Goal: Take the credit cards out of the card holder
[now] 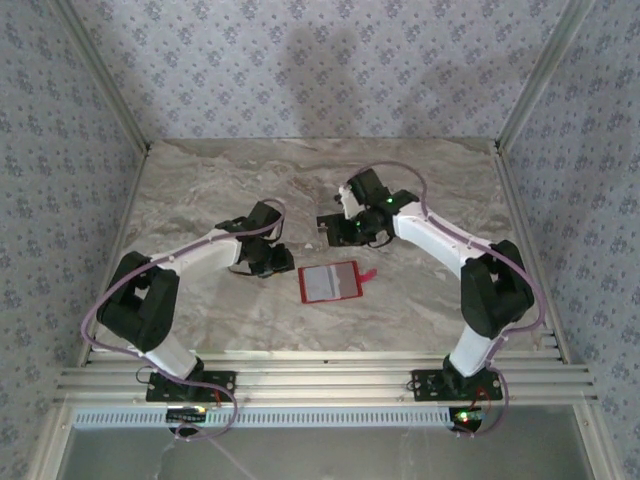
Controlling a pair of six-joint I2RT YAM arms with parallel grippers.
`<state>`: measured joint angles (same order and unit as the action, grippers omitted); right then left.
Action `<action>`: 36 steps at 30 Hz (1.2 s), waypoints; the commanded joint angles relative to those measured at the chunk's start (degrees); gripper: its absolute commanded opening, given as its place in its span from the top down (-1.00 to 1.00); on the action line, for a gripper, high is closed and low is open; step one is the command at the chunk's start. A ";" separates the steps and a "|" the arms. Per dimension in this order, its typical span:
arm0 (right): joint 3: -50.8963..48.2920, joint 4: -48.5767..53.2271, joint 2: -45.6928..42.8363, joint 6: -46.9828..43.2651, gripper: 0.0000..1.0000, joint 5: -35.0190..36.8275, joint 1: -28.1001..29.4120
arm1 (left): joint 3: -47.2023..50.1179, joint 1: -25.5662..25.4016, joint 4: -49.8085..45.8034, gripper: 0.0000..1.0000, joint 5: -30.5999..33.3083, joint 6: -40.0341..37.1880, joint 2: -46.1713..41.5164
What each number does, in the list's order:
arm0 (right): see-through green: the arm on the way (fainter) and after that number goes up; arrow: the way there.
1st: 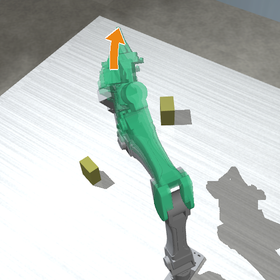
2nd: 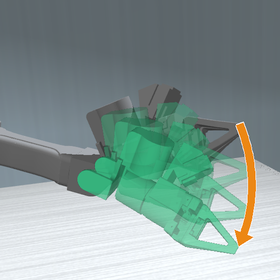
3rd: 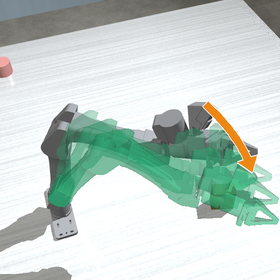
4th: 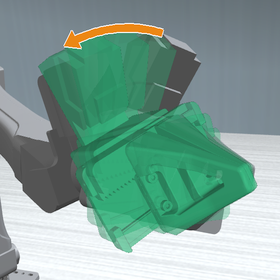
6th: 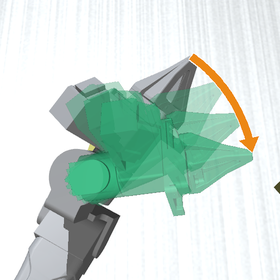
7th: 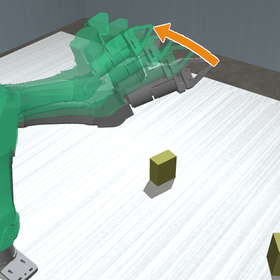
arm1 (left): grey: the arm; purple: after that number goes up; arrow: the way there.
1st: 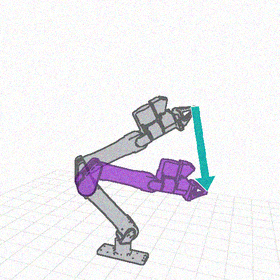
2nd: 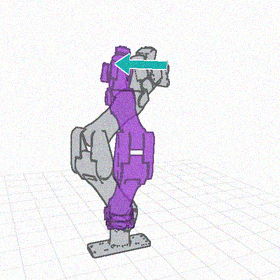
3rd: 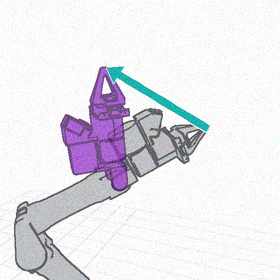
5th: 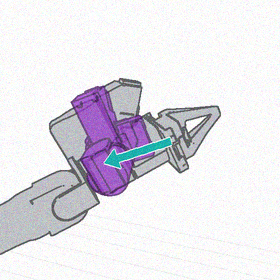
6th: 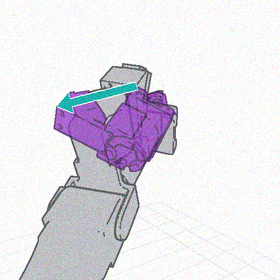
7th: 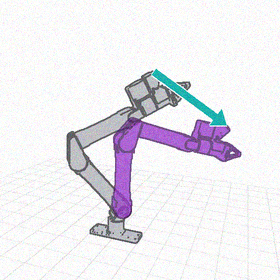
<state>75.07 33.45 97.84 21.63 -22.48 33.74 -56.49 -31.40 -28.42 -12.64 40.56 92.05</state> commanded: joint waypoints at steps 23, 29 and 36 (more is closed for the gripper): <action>0.29 -5.31 13.75 9.36 0.31 -2.01 12.05 | 4.97 7.67 -0.67 0.36 -1.77 -1.73 -8.70; -0.09 -3.55 14.70 8.43 0.30 0.29 11.74 | 5.21 7.67 -0.41 0.36 -1.98 -1.46 -8.84; -0.73 -0.58 13.70 7.40 0.27 4.49 11.26 | 4.74 6.38 0.30 0.36 -2.02 -0.67 -8.27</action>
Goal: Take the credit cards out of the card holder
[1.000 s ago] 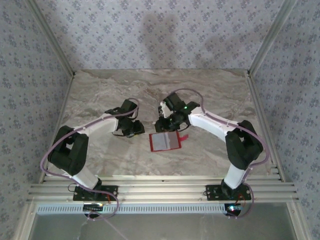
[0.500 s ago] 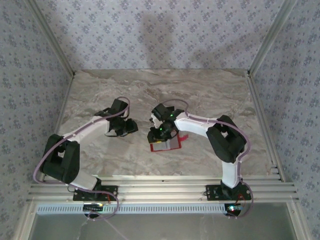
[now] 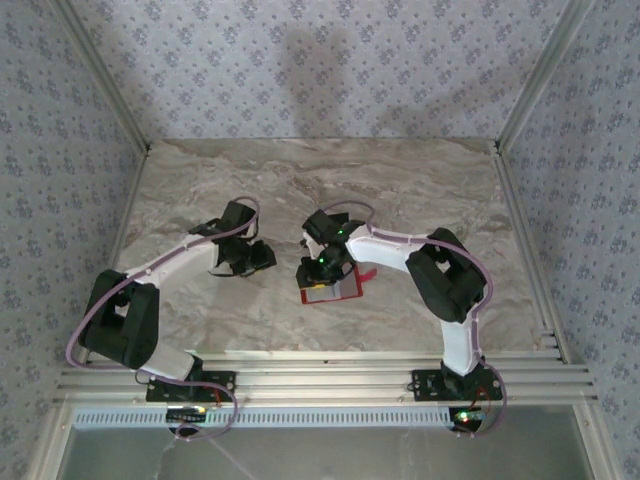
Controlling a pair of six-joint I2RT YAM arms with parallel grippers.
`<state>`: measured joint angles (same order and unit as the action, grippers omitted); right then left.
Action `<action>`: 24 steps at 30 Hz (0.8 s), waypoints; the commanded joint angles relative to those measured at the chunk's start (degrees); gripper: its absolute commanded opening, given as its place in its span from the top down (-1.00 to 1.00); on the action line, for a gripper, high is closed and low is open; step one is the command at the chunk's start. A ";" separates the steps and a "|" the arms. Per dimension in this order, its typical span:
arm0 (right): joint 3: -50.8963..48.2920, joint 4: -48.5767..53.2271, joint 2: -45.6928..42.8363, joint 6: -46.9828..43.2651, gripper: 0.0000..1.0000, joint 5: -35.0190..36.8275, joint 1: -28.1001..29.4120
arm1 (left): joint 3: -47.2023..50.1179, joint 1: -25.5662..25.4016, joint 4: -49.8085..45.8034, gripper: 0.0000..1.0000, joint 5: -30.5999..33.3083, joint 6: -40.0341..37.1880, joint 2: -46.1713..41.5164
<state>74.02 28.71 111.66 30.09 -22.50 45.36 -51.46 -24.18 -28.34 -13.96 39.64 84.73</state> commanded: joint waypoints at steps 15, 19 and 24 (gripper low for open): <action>4.07 16.11 -1.98 -3.91 0.20 20.51 0.59 | -4.23 -4.42 -0.31 0.37 0.50 1.16 2.05; 5.88 20.38 -1.96 -4.18 0.17 26.31 0.99 | -5.00 -5.04 -0.36 0.36 0.60 1.36 2.52; 7.54 25.99 -2.14 -3.06 0.13 32.06 1.21 | -7.67 -5.85 -1.67 0.36 0.62 0.59 4.17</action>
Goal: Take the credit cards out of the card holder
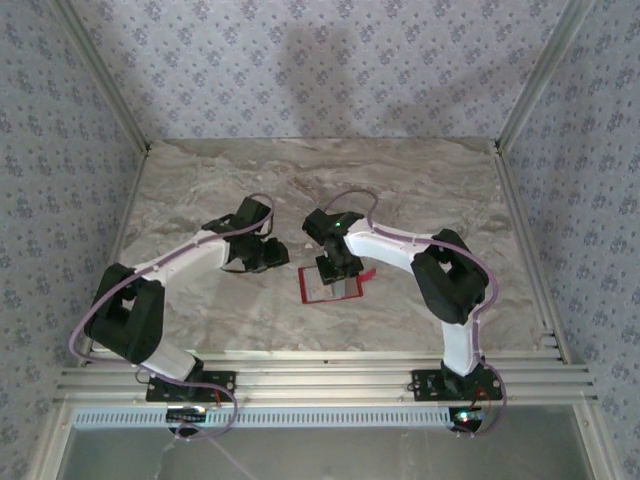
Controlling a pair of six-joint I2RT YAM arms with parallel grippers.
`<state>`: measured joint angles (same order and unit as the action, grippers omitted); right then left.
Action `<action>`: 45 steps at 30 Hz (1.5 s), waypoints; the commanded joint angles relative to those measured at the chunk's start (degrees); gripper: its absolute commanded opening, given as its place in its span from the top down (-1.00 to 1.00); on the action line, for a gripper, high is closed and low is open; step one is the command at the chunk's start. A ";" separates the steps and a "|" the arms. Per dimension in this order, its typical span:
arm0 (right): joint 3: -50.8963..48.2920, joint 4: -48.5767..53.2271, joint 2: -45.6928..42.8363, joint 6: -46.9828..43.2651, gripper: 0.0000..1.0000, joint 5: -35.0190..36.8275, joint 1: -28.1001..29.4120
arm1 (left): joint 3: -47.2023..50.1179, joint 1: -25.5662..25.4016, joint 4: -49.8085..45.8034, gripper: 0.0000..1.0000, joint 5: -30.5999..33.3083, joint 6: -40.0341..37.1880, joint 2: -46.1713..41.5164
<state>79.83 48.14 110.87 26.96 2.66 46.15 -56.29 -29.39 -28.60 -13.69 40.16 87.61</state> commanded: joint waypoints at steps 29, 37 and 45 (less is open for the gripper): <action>-21.71 -13.42 -11.70 4.99 0.40 -17.41 -9.72 | -10.11 -9.47 -1.35 0.37 -0.46 0.69 12.14; -22.18 -13.42 -13.72 4.99 0.58 -19.07 -9.51 | -10.42 -9.72 -1.72 0.38 -2.21 0.56 13.27; -20.33 -9.17 -16.37 5.12 0.43 -11.98 -9.61 | -10.17 -9.84 -4.76 0.45 0.82 0.70 14.56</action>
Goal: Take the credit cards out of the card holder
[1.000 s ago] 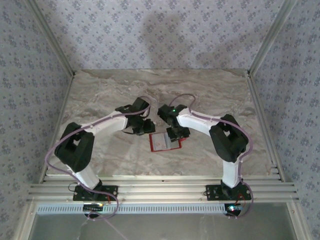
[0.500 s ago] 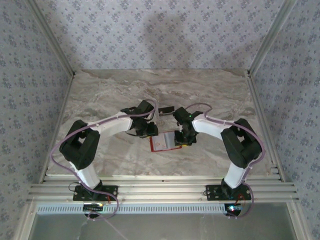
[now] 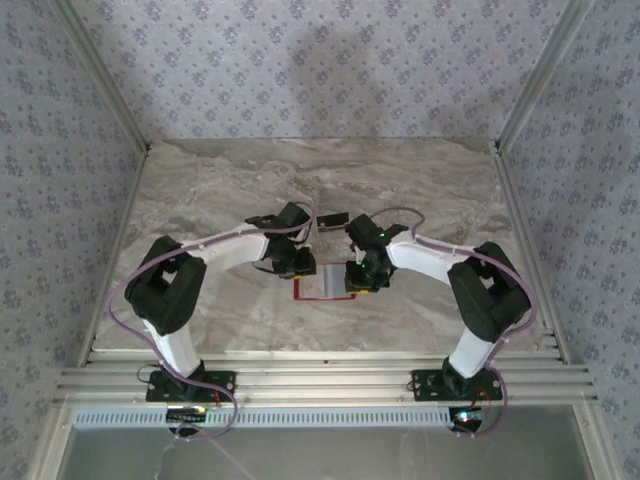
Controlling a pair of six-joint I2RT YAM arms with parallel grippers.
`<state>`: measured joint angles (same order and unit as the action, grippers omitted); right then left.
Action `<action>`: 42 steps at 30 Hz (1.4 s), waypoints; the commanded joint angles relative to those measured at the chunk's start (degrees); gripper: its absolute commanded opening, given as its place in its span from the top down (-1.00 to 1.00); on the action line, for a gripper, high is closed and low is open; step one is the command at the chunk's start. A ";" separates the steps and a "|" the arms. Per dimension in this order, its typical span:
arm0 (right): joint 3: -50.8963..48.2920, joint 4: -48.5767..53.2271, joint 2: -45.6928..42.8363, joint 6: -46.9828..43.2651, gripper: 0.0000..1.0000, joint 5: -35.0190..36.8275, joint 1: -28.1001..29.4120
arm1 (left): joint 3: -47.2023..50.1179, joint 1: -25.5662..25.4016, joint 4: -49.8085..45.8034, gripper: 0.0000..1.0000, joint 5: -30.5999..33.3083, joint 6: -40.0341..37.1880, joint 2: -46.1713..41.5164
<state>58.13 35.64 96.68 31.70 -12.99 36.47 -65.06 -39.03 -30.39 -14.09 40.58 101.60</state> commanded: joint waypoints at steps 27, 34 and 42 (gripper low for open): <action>8.22 -17.25 10.07 10.04 0.42 -16.25 1.71 | 0.20 -0.20 -3.53 0.54 1.44 -1.59 2.72; 8.58 -17.17 11.63 9.72 0.43 -15.57 1.78 | 0.22 -0.23 -3.45 0.55 1.26 -1.47 2.72; 8.86 -18.65 12.92 10.04 0.43 -17.21 2.20 | 0.02 -0.21 -3.60 0.55 1.25 -1.64 2.55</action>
<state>65.78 17.98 108.38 41.12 -28.47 38.02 -65.10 -39.00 -32.53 -12.73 39.90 103.66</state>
